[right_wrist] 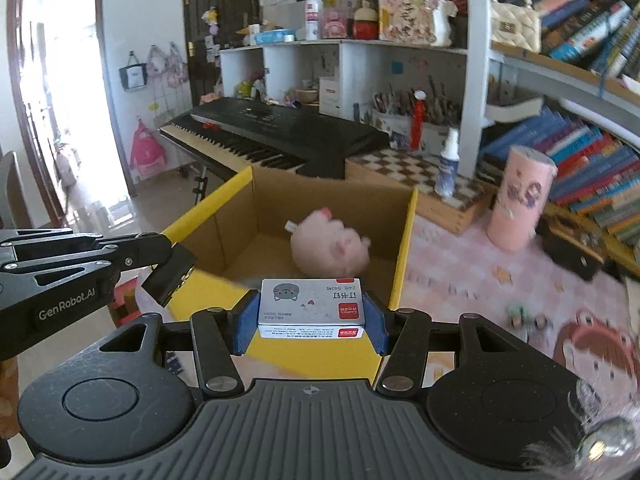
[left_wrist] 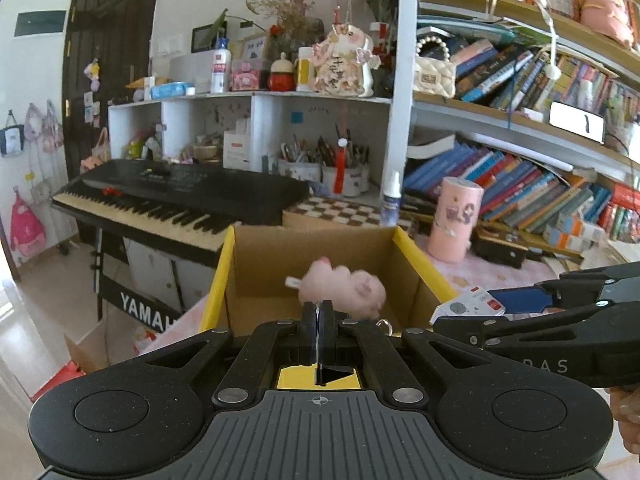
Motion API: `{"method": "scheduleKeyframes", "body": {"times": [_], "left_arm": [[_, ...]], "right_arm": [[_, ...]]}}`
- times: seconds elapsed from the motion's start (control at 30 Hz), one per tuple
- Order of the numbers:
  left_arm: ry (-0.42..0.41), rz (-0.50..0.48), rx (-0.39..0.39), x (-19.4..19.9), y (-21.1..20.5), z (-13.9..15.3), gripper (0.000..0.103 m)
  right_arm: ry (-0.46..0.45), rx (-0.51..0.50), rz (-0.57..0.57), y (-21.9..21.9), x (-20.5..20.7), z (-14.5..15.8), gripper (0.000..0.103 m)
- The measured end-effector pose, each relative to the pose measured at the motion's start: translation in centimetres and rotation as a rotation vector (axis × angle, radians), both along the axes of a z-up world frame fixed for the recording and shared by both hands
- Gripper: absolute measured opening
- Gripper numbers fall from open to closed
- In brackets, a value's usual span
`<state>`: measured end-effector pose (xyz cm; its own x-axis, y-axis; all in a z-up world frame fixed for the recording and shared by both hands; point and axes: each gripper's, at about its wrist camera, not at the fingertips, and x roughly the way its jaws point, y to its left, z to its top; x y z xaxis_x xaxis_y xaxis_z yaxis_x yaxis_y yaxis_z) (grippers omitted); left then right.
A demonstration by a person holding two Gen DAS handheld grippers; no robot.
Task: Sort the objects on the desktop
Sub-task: 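Lower the white box into the yellow box and open the right tool while the left tool holds the clip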
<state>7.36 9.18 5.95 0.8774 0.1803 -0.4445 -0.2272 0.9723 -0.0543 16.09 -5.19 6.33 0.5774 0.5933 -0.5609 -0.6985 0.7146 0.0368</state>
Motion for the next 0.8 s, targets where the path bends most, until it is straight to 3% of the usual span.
{"method": "scheduleKeyframes", "body": {"times": [0.4,0.8], "left_arm": [[0.061,0.06,0.019,6.3,1.1,-1.0,0.0],[0.144,0.063,0.051,10.2,1.3,-2.8,0.0]], "right_arm": [[-0.015,-0.088,0.15,3.2,7.0,-0.7,0.051],[-0.007,-0.206,0.275,5.8,10.5,-3.2,0.051]]}}
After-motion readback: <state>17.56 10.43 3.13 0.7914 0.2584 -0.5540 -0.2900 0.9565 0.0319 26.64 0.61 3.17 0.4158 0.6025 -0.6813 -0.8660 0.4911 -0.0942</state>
